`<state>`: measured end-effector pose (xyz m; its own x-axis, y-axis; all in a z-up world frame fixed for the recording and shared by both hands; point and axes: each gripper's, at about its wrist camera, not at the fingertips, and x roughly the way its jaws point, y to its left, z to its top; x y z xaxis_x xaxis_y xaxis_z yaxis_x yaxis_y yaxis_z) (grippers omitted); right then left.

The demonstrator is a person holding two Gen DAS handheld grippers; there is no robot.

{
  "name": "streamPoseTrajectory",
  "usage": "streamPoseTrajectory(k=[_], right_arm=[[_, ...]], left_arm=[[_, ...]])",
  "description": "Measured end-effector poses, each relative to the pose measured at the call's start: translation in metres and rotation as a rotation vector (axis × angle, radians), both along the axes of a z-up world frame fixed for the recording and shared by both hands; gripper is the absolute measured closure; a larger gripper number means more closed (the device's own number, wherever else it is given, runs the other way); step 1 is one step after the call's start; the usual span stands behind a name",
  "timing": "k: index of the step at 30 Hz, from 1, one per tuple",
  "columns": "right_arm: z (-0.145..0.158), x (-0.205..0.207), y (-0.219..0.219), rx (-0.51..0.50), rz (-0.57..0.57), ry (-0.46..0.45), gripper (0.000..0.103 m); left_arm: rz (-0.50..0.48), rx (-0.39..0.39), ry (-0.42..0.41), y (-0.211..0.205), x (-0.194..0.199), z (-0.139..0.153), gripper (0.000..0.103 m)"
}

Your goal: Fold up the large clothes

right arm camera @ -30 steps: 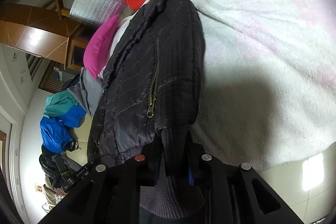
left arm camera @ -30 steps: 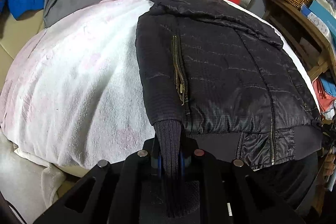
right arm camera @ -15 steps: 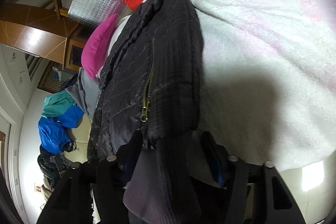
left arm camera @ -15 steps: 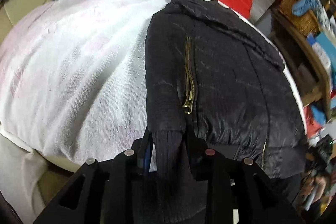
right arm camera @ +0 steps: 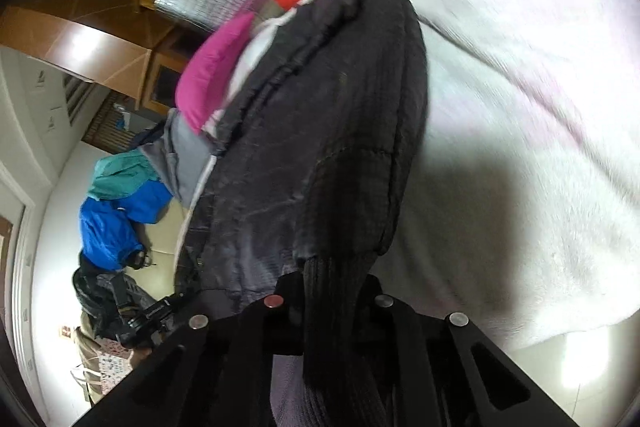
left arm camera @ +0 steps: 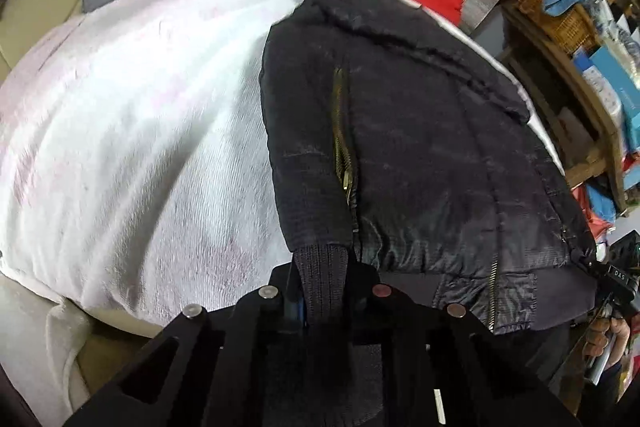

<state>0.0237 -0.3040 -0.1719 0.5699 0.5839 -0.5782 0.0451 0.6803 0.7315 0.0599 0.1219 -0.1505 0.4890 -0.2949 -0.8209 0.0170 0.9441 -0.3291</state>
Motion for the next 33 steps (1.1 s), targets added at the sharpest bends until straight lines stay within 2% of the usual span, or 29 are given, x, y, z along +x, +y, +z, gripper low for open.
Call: streamPoseTrajectory(k=[6,9,13,17,20,23,25,26,27,30,33], right_arm=[[0.046,-0.011,0.002,0.013,0.032,-0.100,0.090],[0.056,-0.027,-0.001,0.010,0.045,-0.126,0.090],[0.037,-0.048,-0.007,0.025,0.046,-0.089,0.090],[0.008,-0.051,-0.009,0.009,0.039,-0.024,0.090],[-0.007,-0.048,-0.010,0.011,0.032,0.007,0.090],[-0.010,-0.047,-0.014,0.023,0.031,-0.003,0.085],[-0.011,-0.048,-0.016,-0.003,0.018,-0.008,0.063],[-0.012,-0.048,-0.018,-0.007,0.005,-0.008,0.055],[-0.013,-0.049,-0.022,0.001,-0.012,-0.009,0.040],[-0.015,-0.049,-0.029,0.014,-0.029,-0.006,0.038],[-0.023,-0.041,-0.027,0.035,-0.007,0.020,0.038]], left_arm=[[0.004,-0.033,-0.135,0.015,-0.018,0.056,0.089],[-0.002,-0.047,-0.146,0.022,-0.031,0.061,0.089],[-0.027,-0.047,-0.104,0.021,-0.044,0.041,0.089],[-0.022,-0.052,-0.028,0.020,-0.045,0.007,0.089],[-0.019,-0.073,-0.013,0.023,-0.038,-0.001,0.088],[-0.019,-0.122,-0.020,0.028,-0.038,0.000,0.082],[-0.015,-0.149,-0.003,0.035,-0.034,-0.003,0.078],[-0.002,-0.157,-0.005,0.034,-0.036,-0.003,0.073],[0.009,-0.161,-0.008,0.039,-0.037,-0.003,0.067],[0.026,-0.176,0.009,0.040,-0.033,-0.009,0.063],[-0.009,-0.204,0.065,0.032,-0.025,-0.021,0.063]])
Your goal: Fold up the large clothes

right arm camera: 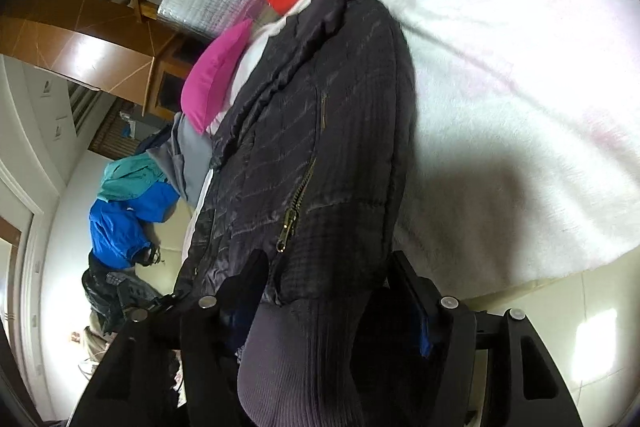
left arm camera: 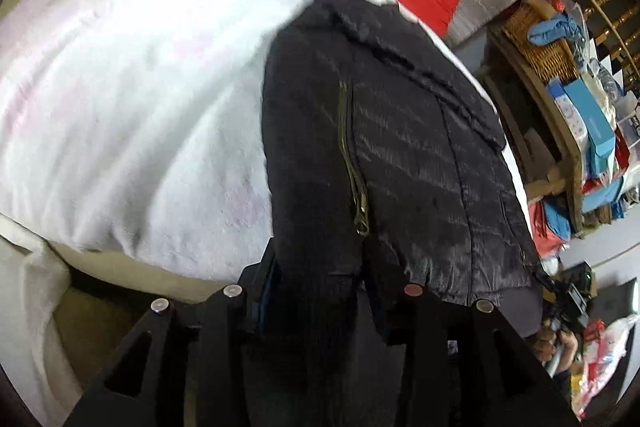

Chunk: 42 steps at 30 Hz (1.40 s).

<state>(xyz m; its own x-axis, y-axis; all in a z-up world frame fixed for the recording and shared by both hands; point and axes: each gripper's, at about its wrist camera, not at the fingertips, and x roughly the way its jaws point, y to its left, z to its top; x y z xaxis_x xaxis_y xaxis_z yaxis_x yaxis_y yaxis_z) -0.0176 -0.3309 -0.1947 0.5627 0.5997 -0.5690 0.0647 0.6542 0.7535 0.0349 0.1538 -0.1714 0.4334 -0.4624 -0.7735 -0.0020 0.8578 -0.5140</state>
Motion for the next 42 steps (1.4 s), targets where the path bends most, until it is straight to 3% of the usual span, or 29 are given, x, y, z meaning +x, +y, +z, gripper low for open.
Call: streamPoseTrajectory(k=[4,6,8,10,13,17,19,21,26,30,31,33,42], right_arm=[[-0.006,0.012,0.010,-0.003,0.049,0.017,0.038],[-0.011,0.020,0.015,0.017,0.084,0.039,0.044],[-0.013,0.025,0.020,0.012,0.088,0.046,0.054],[-0.008,0.024,0.023,0.013,0.081,0.019,0.078],[-0.003,0.020,0.025,0.005,0.074,0.017,0.086],[0.006,0.016,0.024,0.012,0.085,0.011,0.086],[0.001,0.017,0.021,0.018,0.074,0.038,0.080],[-0.009,0.014,0.014,0.064,0.056,0.061,0.074],[-0.016,0.001,0.004,0.129,0.038,0.037,0.073],[-0.009,0.002,0.007,0.098,0.052,0.017,0.084],[-0.007,0.002,0.008,0.090,0.053,0.014,0.085],[-0.003,0.001,0.009,0.087,0.048,0.008,0.086],[0.031,-0.007,0.014,0.060,0.065,-0.078,0.088]], left_arm=[[0.002,-0.051,0.032,0.006,0.005,-0.005,0.063],[0.008,-0.083,0.058,0.007,0.010,-0.009,0.063],[0.020,-0.090,0.059,0.007,0.012,-0.010,0.063],[0.020,-0.063,0.015,0.005,0.008,-0.003,0.071],[0.001,-0.011,-0.014,0.000,0.005,0.005,0.081],[-0.002,-0.004,-0.055,-0.004,0.002,0.019,0.083],[-0.009,0.012,-0.062,-0.005,0.002,0.020,0.083],[-0.010,0.034,-0.045,-0.007,0.003,0.014,0.082],[0.010,-0.010,-0.002,0.000,0.007,0.002,0.072],[-0.016,0.007,0.007,-0.007,0.012,-0.003,0.072],[-0.011,0.009,-0.005,-0.007,0.012,-0.002,0.078],[-0.013,0.010,-0.032,-0.006,0.009,0.005,0.084],[-0.015,-0.014,-0.132,-0.002,-0.009,0.041,0.085]])
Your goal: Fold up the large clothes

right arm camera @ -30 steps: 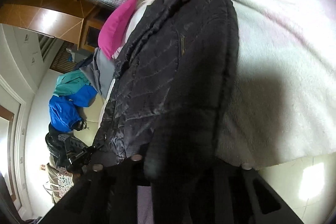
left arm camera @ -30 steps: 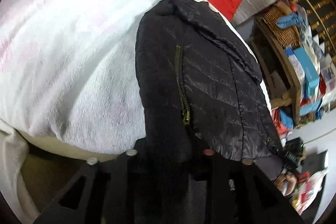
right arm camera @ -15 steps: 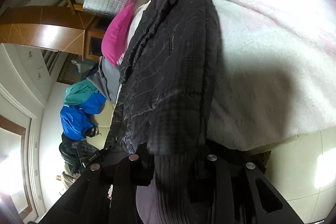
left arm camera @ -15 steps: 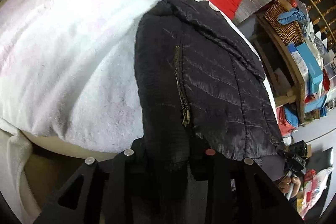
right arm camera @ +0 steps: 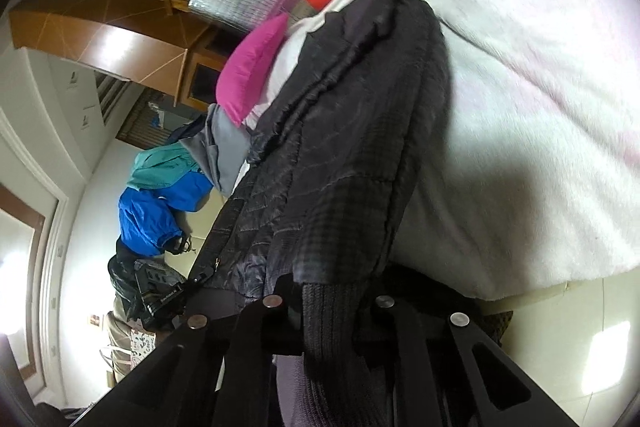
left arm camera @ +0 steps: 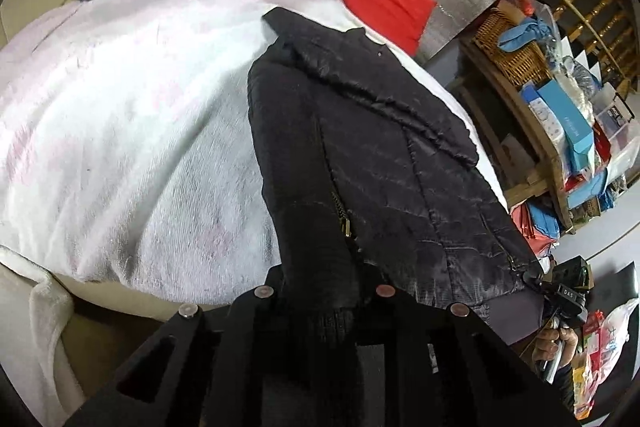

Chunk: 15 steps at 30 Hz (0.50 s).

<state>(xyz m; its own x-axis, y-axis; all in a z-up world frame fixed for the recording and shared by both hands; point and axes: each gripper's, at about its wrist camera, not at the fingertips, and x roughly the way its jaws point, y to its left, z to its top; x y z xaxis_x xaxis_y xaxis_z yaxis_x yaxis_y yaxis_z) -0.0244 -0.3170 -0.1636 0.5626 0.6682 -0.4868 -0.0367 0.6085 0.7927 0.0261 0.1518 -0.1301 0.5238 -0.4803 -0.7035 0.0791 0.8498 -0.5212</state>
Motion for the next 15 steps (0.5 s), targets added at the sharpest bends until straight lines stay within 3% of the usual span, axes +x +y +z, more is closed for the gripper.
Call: streamPoseTrajectory(k=[6,15], right_arm=[[0.011,-0.009,-0.007,0.017,-0.014,-0.034,0.089],[0.040,-0.001,-0.010,0.046,-0.030,-0.135,0.089]], left_arm=[[-0.003,-0.034,-0.012,0.004,-0.007,0.003,0.085],[0.016,-0.076,-0.109,0.005,0.011,0.039,0.085]])
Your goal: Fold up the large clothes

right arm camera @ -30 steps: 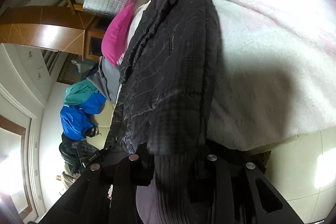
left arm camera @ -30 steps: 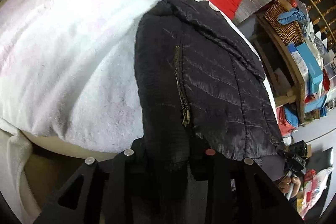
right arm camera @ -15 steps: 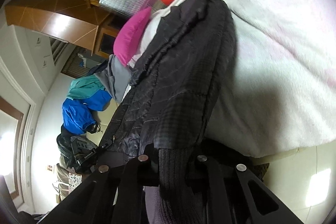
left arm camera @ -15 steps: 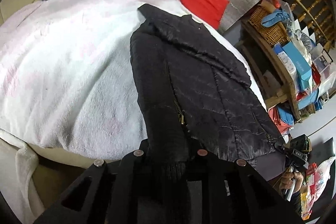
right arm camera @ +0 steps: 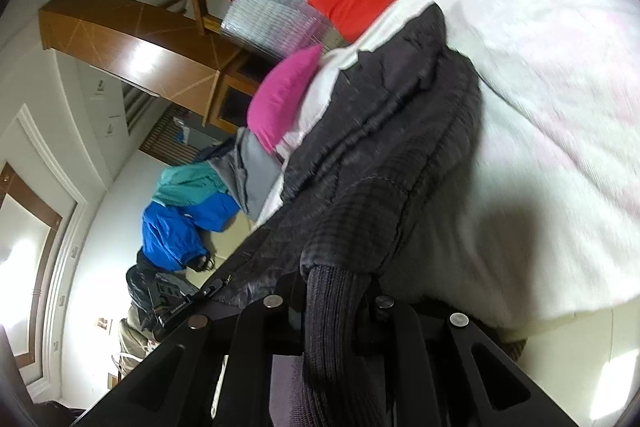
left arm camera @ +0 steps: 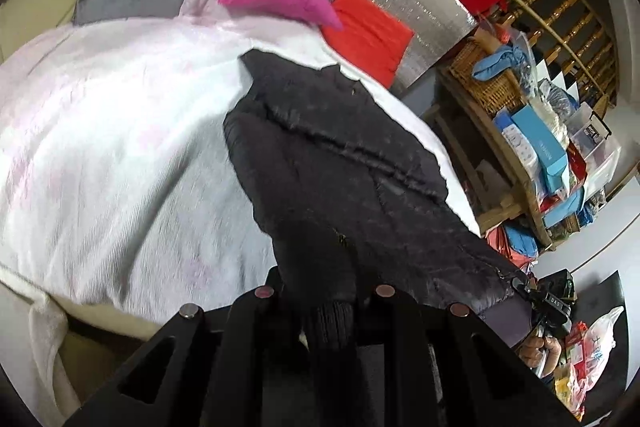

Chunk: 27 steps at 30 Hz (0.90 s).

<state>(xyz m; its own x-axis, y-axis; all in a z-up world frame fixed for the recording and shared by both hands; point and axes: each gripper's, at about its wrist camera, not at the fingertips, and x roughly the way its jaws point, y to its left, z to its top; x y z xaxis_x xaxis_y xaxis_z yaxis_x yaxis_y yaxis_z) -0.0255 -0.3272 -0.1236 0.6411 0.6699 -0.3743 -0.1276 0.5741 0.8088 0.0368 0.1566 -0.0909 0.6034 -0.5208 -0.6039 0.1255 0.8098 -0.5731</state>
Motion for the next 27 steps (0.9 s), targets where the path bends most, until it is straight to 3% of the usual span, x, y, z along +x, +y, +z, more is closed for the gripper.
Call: streamPoseTrajectory(k=[13,27], right_arm=[[0.040,0.021,-0.002,0.033,-0.038,-0.115,0.089],[0.053,0.038,-0.003,0.042,-0.068,-0.154,0.089]], left_arm=[[0.025,-0.005,-0.071,-0.003,0.012,0.023,0.085],[0.074,0.030,-0.118,-0.009,0.028,0.037,0.085]])
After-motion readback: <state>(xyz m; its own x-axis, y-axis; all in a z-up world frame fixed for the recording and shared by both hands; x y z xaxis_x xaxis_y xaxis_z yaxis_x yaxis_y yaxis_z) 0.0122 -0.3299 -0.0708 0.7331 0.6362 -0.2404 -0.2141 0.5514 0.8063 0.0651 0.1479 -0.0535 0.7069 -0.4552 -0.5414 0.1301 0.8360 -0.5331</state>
